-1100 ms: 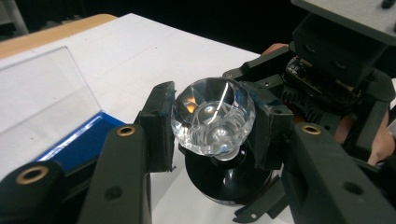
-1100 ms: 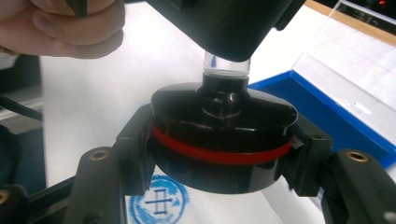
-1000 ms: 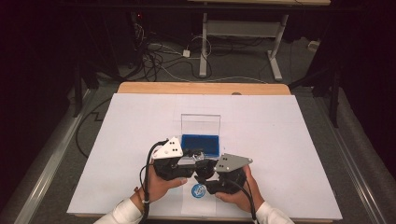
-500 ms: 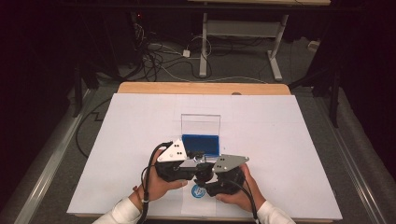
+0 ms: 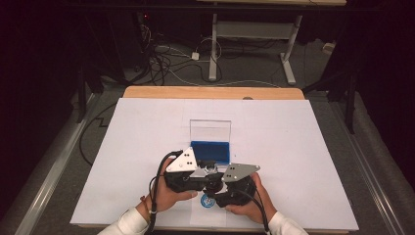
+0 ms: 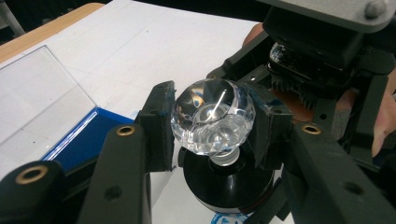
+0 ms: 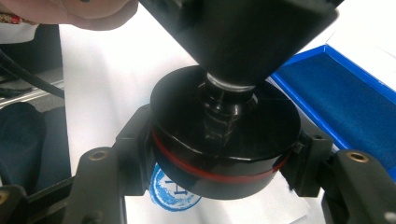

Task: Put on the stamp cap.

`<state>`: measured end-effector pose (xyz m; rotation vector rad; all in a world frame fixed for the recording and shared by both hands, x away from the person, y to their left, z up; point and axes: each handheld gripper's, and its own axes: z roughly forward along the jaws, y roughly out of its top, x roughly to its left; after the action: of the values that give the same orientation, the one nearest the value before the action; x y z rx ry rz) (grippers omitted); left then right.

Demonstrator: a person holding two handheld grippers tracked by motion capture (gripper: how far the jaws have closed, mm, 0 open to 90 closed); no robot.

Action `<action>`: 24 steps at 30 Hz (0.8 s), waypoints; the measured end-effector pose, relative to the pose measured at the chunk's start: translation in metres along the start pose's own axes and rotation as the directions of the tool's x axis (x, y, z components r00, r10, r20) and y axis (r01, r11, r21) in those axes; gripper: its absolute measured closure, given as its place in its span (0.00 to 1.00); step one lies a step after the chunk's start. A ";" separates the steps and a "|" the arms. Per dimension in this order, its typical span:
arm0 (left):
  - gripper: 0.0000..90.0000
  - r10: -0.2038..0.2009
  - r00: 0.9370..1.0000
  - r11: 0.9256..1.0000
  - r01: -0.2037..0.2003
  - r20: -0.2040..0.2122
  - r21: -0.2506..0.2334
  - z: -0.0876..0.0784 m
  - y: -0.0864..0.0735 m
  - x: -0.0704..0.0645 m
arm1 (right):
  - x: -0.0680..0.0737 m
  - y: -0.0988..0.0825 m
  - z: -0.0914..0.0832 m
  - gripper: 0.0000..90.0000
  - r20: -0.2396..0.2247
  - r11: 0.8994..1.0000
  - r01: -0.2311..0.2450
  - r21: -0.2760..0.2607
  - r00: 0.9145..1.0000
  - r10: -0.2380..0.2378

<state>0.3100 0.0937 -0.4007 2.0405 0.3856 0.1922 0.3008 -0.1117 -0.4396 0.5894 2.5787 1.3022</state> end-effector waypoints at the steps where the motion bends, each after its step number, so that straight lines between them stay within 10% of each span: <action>1: 0.61 0.007 1.000 1.000 -0.007 0.000 0.000 0.001 -0.001 0.000 | 0.000 0.000 0.000 0.42 0.001 1.000 -0.003 0.003 1.000 0.003; 24: 0.61 0.036 0.998 0.999 -0.036 -0.042 0.015 -0.003 0.005 -0.003 | 0.002 -0.001 0.002 0.42 0.036 0.999 0.012 -0.045 0.999 -0.010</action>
<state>0.3077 0.0930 -0.3952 2.0615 0.3776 0.2554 0.2997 -0.1103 -0.4418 0.5841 2.5130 1.3310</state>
